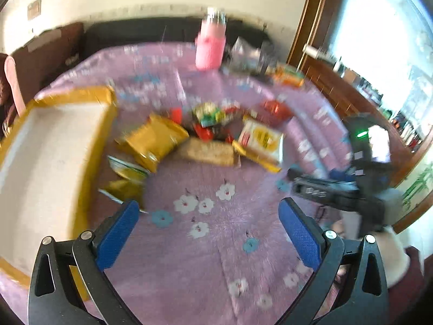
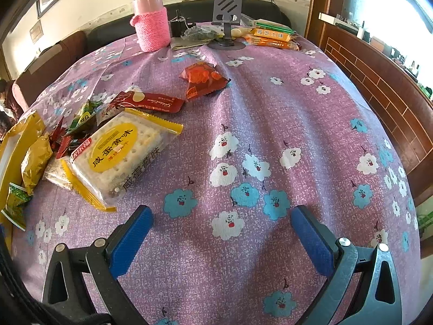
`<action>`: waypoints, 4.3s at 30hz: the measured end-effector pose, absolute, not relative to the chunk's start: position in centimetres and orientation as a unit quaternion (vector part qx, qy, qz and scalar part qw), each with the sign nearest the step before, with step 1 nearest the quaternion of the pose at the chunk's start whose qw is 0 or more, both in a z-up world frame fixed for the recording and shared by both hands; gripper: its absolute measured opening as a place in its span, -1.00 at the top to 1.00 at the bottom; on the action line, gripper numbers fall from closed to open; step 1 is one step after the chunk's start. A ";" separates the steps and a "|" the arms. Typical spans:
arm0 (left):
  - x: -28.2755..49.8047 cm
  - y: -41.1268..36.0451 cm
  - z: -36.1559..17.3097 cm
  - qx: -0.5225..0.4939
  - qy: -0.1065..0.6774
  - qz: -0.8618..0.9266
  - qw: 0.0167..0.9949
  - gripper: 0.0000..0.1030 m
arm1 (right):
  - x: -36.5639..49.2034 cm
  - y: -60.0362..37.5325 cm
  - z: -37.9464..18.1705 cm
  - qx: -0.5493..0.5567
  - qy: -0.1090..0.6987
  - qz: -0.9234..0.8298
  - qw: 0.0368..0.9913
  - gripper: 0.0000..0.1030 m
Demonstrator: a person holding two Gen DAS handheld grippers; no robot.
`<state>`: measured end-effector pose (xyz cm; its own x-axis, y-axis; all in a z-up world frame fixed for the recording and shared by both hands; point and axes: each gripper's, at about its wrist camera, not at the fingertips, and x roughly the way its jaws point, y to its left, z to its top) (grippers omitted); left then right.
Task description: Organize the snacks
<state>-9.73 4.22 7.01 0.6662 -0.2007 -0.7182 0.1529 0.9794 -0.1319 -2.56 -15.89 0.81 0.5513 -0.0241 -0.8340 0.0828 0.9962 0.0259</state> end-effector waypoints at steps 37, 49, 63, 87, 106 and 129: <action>-8.2 13.3 17.1 -0.091 0.365 -0.131 0.917 -1.00 | -1.4 -14.2 7.0 0.167 0.484 0.088 0.855 -0.76; -1.8 11.7 8.0 -0.053 0.447 -0.087 0.889 -0.95 | 3.6 -10.7 2.2 0.151 0.532 0.050 0.832 -0.77; 2.9 8.0 5.4 0.060 0.480 -0.082 0.871 -0.95 | 2.6 -10.3 1.9 0.123 0.479 0.048 0.868 -0.38; 3.0 7.1 4.2 0.077 0.486 -0.062 0.868 0.16 | 1.8 -12.3 1.6 0.174 0.450 0.094 0.871 0.11; -6.5 14.9 8.8 -0.074 0.404 -0.031 0.911 0.16 | 2.0 -7.1 1.7 0.000 0.510 0.059 0.858 -0.38; -11.8 32.2 6.1 -0.138 0.397 0.122 0.899 0.15 | -8.5 11.9 11.8 0.020 0.461 0.301 0.835 -0.36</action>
<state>-11.82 32.24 6.10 0.6551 0.1090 -0.7477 -0.3284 0.9323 -0.1518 -8.55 11.88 11.79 0.3943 0.5201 -0.7577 -0.4833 0.8186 0.3104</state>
